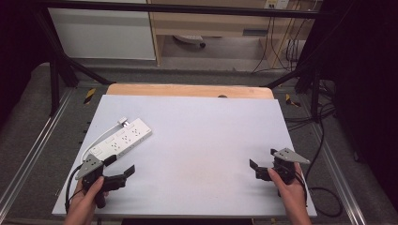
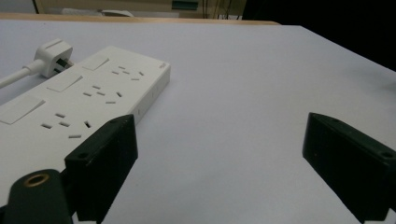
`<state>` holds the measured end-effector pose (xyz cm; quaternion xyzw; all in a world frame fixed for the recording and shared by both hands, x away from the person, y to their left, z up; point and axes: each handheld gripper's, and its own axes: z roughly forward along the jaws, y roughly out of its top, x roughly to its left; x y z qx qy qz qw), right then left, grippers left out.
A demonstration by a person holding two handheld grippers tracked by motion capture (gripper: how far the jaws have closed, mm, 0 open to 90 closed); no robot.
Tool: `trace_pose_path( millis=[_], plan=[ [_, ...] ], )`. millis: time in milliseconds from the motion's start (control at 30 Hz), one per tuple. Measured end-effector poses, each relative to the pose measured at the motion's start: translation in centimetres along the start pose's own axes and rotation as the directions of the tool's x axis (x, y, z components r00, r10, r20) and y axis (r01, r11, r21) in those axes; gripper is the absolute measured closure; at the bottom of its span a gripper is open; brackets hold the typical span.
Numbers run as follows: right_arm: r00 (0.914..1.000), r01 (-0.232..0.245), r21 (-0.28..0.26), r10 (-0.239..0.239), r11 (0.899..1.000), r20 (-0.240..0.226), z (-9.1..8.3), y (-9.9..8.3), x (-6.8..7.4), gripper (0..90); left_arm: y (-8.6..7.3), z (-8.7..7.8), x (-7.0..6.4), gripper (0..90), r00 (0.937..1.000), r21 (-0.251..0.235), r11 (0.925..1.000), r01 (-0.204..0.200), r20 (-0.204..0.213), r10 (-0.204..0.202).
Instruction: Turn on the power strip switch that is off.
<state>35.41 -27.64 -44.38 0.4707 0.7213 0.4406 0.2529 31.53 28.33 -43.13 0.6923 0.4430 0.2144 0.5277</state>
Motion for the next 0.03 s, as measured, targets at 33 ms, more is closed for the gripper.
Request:
trace_pose_path(
  millis=[33],
  plan=[
    [1.0, 0.0, 0.0, 0.0, 1.0, 0.0, 0.0, 0.0, 0.0, 2.3, 0.04, 0.0, 0.02, 10.3, 1.0, -0.001, 1.0, -0.003, -0.006, 0.003]
  ],
)
